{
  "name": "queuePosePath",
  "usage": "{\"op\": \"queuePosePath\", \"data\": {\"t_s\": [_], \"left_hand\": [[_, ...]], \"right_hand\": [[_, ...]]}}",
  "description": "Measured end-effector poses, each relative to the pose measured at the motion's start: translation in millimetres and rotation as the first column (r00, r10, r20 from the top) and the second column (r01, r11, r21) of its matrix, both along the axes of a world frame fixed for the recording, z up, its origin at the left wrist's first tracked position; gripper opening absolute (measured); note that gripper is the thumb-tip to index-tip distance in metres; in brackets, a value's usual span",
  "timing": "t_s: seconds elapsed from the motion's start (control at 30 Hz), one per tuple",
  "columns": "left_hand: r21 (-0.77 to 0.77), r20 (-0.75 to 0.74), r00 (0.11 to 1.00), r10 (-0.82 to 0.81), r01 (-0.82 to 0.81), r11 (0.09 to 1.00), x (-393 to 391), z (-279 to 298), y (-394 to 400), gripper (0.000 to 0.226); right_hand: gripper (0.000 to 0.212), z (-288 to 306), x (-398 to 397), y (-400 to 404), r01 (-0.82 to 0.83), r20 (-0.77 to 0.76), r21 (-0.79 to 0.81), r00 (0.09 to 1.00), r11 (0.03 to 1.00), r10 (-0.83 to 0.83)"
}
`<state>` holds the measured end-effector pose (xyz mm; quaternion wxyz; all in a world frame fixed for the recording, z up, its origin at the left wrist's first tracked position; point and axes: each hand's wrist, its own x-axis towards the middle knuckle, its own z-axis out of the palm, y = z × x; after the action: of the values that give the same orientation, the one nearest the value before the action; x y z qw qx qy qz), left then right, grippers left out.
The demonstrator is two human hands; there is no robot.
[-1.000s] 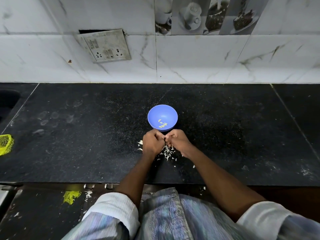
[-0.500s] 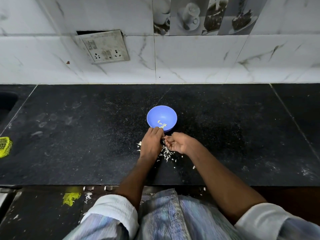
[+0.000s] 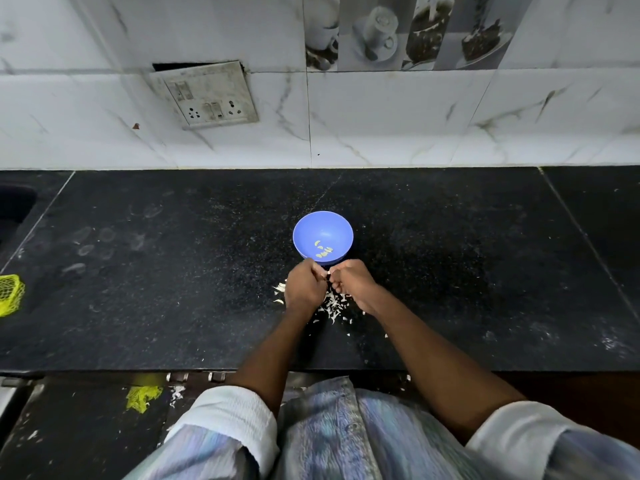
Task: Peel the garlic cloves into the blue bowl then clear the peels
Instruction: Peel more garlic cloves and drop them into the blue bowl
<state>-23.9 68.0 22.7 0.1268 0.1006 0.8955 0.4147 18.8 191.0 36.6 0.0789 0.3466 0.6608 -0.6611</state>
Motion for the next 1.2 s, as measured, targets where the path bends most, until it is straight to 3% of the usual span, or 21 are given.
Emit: {"op": "queuePosePath", "data": {"t_s": [0.03, 0.1, 0.13, 0.17, 0.2, 0.23, 0.27, 0.3, 0.37, 0.43, 0.57, 0.63, 0.7, 0.8, 0.87, 1.03, 1.2], "left_hand": [[-0.114, -0.206, 0.973, -0.104, 0.082, 0.990, 0, -2, -3, 0.018], [-0.305, -0.488, 0.823, -0.292, 0.153, 0.940, -1, -9, -7, 0.026], [-0.339, -0.548, 0.771, -0.326, 0.152, 0.929, -1, -12, -8, 0.028], [-0.322, -0.548, 0.781, -0.300, 0.135, 0.937, 0, -11, -8, 0.028], [-0.246, -0.477, 0.852, -0.216, 0.107, 0.963, 1, -9, -6, 0.025], [-0.121, -0.313, 0.946, -0.086, 0.050, 0.991, 3, -4, -3, 0.020], [0.017, -0.052, 0.998, 0.047, -0.047, 0.999, 3, 2, 0, 0.017], [0.151, 0.246, 0.959, 0.137, -0.178, 0.972, 2, 7, 5, 0.019], [0.277, 0.691, 0.711, 0.130, -0.427, 0.861, -1, 14, 11, 0.027], [0.280, 0.845, 0.533, 0.047, -0.515, 0.810, 0, 18, 10, 0.032], [0.262, 0.882, 0.471, 0.019, -0.523, 0.811, 0, 13, 4, 0.031], [0.271, 0.854, 0.519, 0.034, -0.500, 0.822, 2, 8, 4, 0.030], [0.267, 0.767, 0.635, 0.097, -0.453, 0.850, 5, 0, 7, 0.025], [0.291, 0.439, 0.882, 0.171, -0.319, 0.902, 12, -9, 5, 0.017], [0.232, 0.176, 0.970, 0.170, -0.209, 0.950, 13, -8, 2, 0.026], [0.055, -0.107, 0.993, 0.049, -0.043, 0.998, 17, -2, -2, 0.018], [-0.097, -0.128, 0.991, -0.029, 0.017, 0.995, 17, 1, 1, 0.007]], "right_hand": [[0.021, 2, -4, 0, 0.038, 0.069, -0.101, 0.997, 0.994, -0.031], [0.027, 5, -8, -1, 0.128, 0.196, -0.257, 0.978, 0.958, -0.078], [0.028, 5, -9, -2, 0.157, 0.218, -0.294, 0.971, 0.943, -0.093], [0.028, 4, -9, -4, 0.179, 0.212, -0.316, 0.971, 0.932, -0.115], [0.028, 3, -9, -5, 0.187, 0.172, -0.322, 0.975, 0.928, -0.137], [0.027, 3, -9, -6, 0.175, 0.102, -0.295, 0.983, 0.939, -0.151], [0.025, 1, -7, -7, 0.150, 0.016, -0.230, 0.988, 0.961, -0.151], [0.024, -1, -5, -6, 0.119, -0.069, -0.139, 0.989, 0.983, -0.129], [0.020, -7, -1, -4, 0.072, -0.186, 0.056, 0.981, 0.996, -0.060], [0.019, -13, 2, -1, 0.018, -0.241, 0.224, 0.970, 0.974, 0.037], [0.014, -15, 6, 2, -0.052, -0.258, 0.308, 0.956, 0.950, 0.136], [0.011, -17, 7, 5, -0.061, -0.246, 0.293, 0.959, 0.954, 0.137], [0.010, -16, 8, 7, -0.055, -0.212, 0.296, 0.970, 0.954, 0.121], [0.012, -13, 8, 4, -0.011, -0.161, 0.291, 0.985, 0.957, 0.061], [0.014, -10, 6, 1, 0.037, -0.113, 0.179, 0.993, 0.983, -0.017], [0.016, -7, 1, 0, 0.007, -0.059, 0.035, 0.998, 0.999, -0.005], [0.020, -13, -1, -6, -0.065, -0.143, 0.132, 0.986, 0.989, 0.084]]}}
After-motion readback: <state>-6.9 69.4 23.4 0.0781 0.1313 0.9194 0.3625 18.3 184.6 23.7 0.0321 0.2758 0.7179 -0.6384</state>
